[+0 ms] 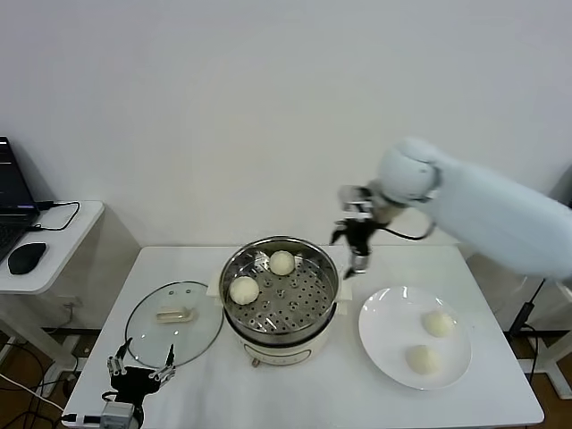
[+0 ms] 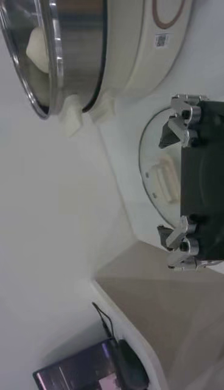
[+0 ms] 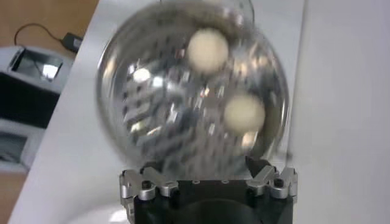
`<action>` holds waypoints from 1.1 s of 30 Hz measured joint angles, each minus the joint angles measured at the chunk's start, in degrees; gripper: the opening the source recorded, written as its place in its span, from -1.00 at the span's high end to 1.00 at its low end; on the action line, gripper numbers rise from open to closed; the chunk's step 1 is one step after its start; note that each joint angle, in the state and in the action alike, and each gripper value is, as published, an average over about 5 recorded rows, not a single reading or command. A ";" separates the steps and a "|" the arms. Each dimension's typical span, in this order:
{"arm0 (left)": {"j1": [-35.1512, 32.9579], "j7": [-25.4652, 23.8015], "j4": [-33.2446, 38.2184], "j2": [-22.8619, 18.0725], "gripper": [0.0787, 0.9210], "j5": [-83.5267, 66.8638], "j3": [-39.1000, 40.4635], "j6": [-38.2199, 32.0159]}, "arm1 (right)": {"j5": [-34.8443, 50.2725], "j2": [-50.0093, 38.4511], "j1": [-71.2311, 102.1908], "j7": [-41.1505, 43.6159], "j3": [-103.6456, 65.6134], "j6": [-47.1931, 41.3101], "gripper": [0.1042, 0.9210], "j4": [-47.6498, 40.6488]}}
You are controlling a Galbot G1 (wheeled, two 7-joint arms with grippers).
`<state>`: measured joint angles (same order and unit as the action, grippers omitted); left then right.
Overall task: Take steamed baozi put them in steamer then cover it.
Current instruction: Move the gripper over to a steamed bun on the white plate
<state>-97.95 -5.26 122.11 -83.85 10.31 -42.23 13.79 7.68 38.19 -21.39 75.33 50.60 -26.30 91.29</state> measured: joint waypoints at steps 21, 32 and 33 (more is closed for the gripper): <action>-2.28 -0.02 0.21 -0.79 -0.77 0.94 0.17 -0.01 | -15.61 -11.98 23.99 -0.81 -8.35 3.87 -0.76 3.48; -1.85 -0.08 -0.68 -1.19 -0.77 1.32 0.13 -0.01 | -19.06 -10.31 29.64 -2.98 -9.61 3.69 -0.76 0.89; -1.81 -0.10 -0.80 -1.21 -0.77 1.35 0.14 -0.01 | -19.21 -10.15 30.00 -3.25 -9.66 3.62 -0.76 0.69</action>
<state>-99.76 -5.36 121.31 -85.07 11.66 -42.09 13.77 -11.53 28.03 8.60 72.08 40.94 -22.68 91.98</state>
